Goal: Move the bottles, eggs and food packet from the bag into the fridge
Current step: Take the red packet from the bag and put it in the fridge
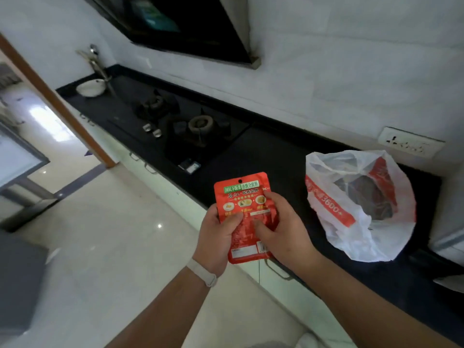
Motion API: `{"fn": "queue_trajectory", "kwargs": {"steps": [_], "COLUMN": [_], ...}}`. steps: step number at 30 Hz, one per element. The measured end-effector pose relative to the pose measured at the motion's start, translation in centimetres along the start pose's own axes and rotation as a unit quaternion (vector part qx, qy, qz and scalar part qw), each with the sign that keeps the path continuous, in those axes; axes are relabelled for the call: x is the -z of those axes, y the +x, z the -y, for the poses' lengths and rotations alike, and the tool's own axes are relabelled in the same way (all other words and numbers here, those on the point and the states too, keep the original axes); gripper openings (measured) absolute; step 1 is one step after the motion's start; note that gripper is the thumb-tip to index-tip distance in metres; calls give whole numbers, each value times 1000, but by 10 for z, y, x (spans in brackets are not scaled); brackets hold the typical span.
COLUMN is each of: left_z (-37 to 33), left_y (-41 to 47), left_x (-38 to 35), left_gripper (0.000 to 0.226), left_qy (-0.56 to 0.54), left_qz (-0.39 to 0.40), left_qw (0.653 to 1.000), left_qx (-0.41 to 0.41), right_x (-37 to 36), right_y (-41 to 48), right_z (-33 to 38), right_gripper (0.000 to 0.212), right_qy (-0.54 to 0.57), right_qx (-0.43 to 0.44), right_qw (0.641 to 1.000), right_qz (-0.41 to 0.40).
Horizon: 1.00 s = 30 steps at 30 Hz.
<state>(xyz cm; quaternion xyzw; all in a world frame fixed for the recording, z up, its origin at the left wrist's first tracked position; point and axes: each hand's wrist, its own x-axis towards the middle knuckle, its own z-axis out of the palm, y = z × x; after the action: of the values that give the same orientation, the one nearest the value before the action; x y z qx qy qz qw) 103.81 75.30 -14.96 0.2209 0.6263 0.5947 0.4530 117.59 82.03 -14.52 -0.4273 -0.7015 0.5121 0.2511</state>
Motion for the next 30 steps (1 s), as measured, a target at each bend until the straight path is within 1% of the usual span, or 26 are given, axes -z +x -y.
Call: {"fn": "queue_trajectory", "kwargs": {"steps": [4,10,17,22,26,30], "left_z": [-6,-12,-16,-13,-10,-9], "left_y": [-9,-32,-77,-111,-137,-153], "left_x": [88,222,354,418,463,499], "left_gripper": [31,27,30,30,29,30], "left_qy": [-39,-98,-148,-166,-176,-184], "left_qz": [-40,-95,-198,-283,-353,-412], "left_qw": [998,991,968,943,917,889], "left_qx": [0,-14,-44,-58,-65,-72], "right_x": [-79,-207,-336,-408,-465,-514], "right_y": [-8,-10,-19,-26,-33,-34], "right_z": [42,88,135,157,177,189], "right_gripper": [56,51,49,47,45,43], "right_qy": [19,34,22,14,12,9], "right_qx": [-9,8,56,81,94,117], "right_qw": [999,998,985,964,940,915], "right_qz": [38,54,165,252,328,386]}}
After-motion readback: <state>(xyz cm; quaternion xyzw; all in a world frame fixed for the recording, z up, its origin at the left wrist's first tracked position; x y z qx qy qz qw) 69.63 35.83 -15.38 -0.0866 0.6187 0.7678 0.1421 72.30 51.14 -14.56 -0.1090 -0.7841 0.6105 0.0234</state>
